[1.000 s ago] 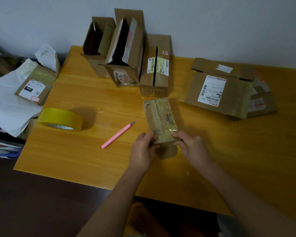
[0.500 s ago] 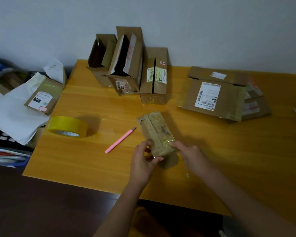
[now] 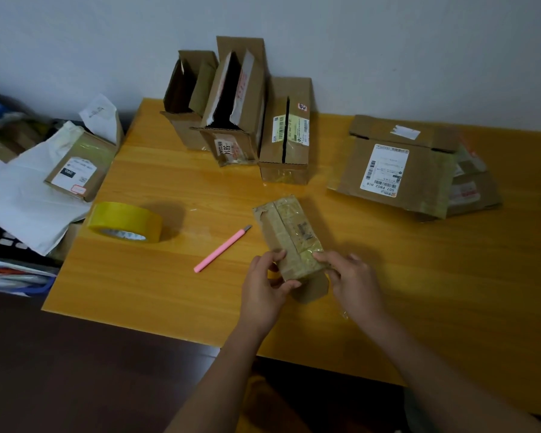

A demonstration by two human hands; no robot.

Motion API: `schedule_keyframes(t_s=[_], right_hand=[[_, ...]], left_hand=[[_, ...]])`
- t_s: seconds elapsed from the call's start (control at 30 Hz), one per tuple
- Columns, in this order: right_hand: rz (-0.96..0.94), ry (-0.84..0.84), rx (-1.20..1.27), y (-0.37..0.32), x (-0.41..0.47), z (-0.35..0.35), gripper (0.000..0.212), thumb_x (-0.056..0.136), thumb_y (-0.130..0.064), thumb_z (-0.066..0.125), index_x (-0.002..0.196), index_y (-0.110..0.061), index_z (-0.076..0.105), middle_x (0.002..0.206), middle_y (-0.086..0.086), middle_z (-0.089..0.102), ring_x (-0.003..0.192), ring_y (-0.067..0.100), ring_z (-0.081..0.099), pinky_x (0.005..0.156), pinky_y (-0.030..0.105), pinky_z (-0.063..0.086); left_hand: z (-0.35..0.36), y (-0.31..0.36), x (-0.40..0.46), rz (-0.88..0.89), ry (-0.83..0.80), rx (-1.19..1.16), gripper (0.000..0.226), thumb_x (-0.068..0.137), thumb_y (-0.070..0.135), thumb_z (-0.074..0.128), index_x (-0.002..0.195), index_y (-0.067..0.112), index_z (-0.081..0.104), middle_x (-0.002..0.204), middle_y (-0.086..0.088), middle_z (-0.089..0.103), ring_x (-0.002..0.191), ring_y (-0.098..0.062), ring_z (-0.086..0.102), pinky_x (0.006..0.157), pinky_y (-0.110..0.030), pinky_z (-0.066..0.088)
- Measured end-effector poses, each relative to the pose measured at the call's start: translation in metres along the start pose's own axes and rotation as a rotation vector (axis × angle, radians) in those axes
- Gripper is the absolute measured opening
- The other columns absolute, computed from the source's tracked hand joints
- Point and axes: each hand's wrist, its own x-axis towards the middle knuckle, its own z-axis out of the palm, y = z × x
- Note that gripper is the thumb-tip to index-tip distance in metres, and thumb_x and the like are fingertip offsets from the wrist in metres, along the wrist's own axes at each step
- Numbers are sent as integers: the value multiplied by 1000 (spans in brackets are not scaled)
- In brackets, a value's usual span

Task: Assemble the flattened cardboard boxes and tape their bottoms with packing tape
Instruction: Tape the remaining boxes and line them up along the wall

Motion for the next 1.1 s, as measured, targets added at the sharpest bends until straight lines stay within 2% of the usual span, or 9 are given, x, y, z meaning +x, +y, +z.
schedule_keyframes(t_s=[0.1, 0.2, 0.33, 0.53, 0.67, 0.77, 0.9, 1.0, 1.1], right_hand=[[148, 21, 199, 0, -7, 4, 59, 76, 11, 70, 116, -31, 69, 95, -3, 63, 76, 18, 63, 69, 30, 54], [148, -25, 281, 2, -7, -2, 66, 79, 6, 72, 119, -45, 61, 105, -7, 68, 87, 4, 64, 79, 31, 57], [360, -75, 491, 1, -4, -14, 80, 75, 3, 78, 125, -52, 48, 111, -14, 66, 89, 0, 67, 84, 16, 53], [610, -79, 560, -3, 0, -16, 34, 71, 0, 81, 80, -30, 67, 82, -10, 72, 74, 2, 69, 76, 31, 58], [763, -109, 669, -5, 3, -17, 26, 78, 1, 76, 80, -23, 67, 86, -6, 72, 81, 5, 66, 73, 25, 50], [832, -257, 685, -5, 13, -26, 25, 84, 5, 67, 87, -20, 67, 90, -3, 73, 88, 8, 67, 76, 22, 50], [755, -551, 401, -3, 51, -42, 28, 92, 5, 48, 86, -19, 63, 96, 5, 68, 91, 18, 66, 88, 36, 56], [593, -455, 103, -9, 76, -43, 23, 89, -8, 49, 97, -23, 65, 105, 3, 67, 99, 25, 62, 84, 41, 54], [498, -317, -64, -20, 75, -36, 33, 92, -12, 46, 117, -22, 65, 114, 8, 64, 115, 32, 49, 92, 39, 44]], left_hand=[[0, -3, 0, -11, -5, -21, 56, 75, 9, 81, 124, 20, 57, 115, 2, 51, 104, -10, 54, 78, -32, 59], [-1, -5, 2, -16, -9, -11, 56, 74, 10, 82, 123, 23, 57, 116, 0, 51, 104, -12, 55, 79, -34, 59], [-2, -6, 1, -19, -9, -25, 57, 74, 10, 82, 120, 28, 55, 118, 1, 51, 105, -13, 55, 78, -35, 59], [-4, -2, 1, -25, -3, -79, 55, 73, 7, 82, 115, 31, 57, 123, 10, 47, 116, -10, 53, 82, -30, 58], [-2, -4, 0, -81, 3, -152, 51, 74, 5, 81, 116, 25, 60, 128, 9, 53, 117, -18, 58, 81, -35, 59], [0, -6, 1, -98, 13, -154, 52, 74, 4, 80, 118, 23, 61, 128, 12, 54, 119, -16, 57, 83, -36, 59], [-7, 8, 7, -144, -116, -170, 52, 74, 2, 80, 117, 22, 59, 135, 5, 50, 121, -17, 55, 86, -33, 58], [-21, 25, 16, -265, -229, -247, 41, 75, 9, 80, 112, 19, 66, 129, 8, 55, 120, -14, 54, 91, -29, 55], [-24, 32, 28, -350, -30, -231, 24, 80, 20, 78, 102, 21, 66, 123, 5, 57, 116, -26, 57, 93, -42, 53]])
